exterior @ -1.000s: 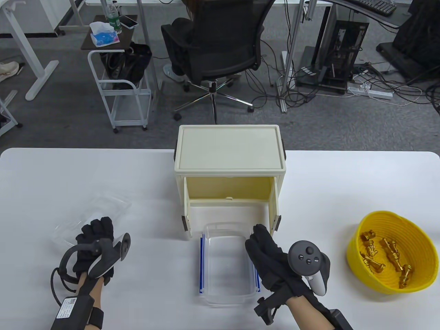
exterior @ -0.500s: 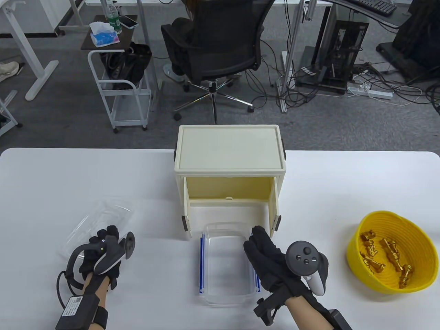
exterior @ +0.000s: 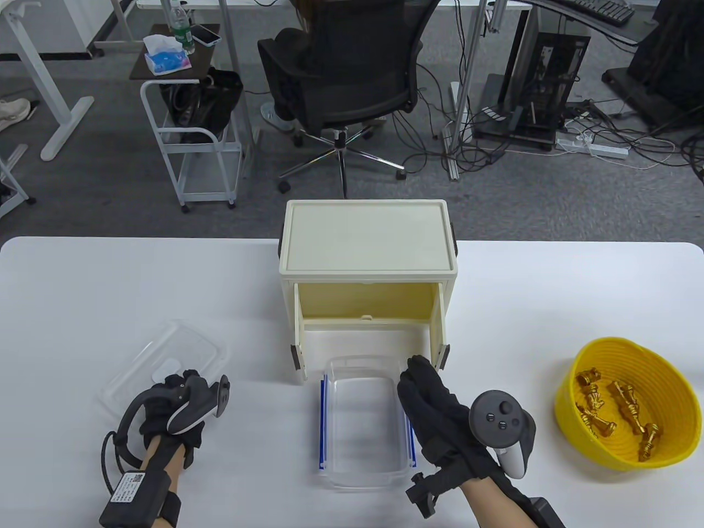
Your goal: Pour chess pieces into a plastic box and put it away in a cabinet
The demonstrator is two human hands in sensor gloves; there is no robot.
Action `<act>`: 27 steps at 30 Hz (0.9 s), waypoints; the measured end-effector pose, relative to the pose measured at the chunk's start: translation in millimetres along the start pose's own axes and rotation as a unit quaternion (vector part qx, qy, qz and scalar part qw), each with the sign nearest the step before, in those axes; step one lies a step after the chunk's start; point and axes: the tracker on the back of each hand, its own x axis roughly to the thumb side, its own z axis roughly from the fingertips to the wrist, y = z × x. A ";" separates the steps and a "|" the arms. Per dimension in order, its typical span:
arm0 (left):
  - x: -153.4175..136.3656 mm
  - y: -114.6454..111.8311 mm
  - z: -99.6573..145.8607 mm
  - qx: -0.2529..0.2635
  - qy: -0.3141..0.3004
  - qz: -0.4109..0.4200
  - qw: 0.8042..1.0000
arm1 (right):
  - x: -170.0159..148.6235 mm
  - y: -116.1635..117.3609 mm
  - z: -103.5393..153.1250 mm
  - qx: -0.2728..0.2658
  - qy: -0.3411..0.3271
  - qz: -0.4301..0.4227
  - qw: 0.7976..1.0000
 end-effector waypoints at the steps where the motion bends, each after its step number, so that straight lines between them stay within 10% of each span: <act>1: -4.6 3.4 1.5 0.015 0.010 0.017 1.000 | 1.9 -5.9 1.9 -0.026 -0.018 -0.023 0.999; 7: -25.0 16.2 10.2 0.068 0.041 0.102 0.992 | -19.3 -32.5 3.3 -0.100 0.026 -0.197 0.975; 12: -37.2 21.0 14.4 0.079 0.048 0.205 0.974 | -75.9 -45.0 5.3 -0.166 0.141 -0.448 0.867; 22: -26.8 25.5 14.0 0.075 0.016 0.236 0.969 | -145.5 -61.9 27.8 -0.319 0.234 -0.503 0.769; 27: -15.2 32.1 16.9 0.089 -0.004 0.210 0.974 | -161.1 -63.7 38.2 -0.359 0.264 -0.482 0.754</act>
